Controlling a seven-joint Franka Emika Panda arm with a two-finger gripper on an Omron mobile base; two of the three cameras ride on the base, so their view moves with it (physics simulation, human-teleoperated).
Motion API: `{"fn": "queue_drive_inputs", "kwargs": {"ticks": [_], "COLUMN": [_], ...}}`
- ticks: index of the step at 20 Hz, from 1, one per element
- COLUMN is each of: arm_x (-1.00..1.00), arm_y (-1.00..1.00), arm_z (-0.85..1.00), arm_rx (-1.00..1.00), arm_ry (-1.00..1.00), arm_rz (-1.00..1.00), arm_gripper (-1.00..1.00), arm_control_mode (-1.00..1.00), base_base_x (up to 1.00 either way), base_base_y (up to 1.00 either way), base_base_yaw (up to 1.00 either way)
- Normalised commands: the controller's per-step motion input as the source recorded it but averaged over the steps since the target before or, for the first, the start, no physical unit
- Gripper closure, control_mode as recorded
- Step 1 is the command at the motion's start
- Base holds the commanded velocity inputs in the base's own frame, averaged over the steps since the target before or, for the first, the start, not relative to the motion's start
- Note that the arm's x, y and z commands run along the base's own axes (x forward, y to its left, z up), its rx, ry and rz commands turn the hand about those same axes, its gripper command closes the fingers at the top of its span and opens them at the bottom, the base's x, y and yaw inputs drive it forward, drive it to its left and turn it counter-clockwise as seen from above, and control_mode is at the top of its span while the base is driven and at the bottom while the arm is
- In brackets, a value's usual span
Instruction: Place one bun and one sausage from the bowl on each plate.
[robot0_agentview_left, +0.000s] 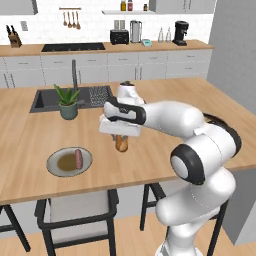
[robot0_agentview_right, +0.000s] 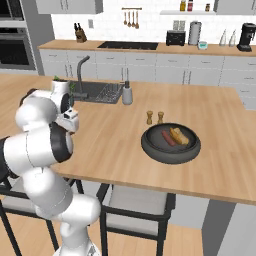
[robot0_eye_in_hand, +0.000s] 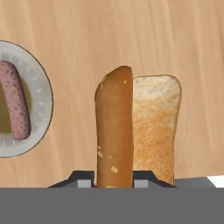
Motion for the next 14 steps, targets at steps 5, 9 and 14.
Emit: {"fn": "queue_drive_inputs", "kwargs": {"ticks": [5, 9, 14], "arm_x": [-0.03, -0.18, 0.0], "arm_y": [1.0, 1.0, 0.93], "arm_z": [0.16, 0.0, 0.04], "arm_rx": [0.0, 0.0, -0.03], "arm_ry": [0.14, 0.13, 0.02], "arm_rz": [0.03, 0.09, 0.17], "arm_gripper": [1.0, 1.0, 1.0], "arm_control_mode": [-1.0, -1.0, -1.0], "base_base_x": [0.0, 0.0, 0.0], "base_base_y": [0.0, 0.0, 0.0], "base_base_yaw": [0.0, 0.0, 0.0]}}
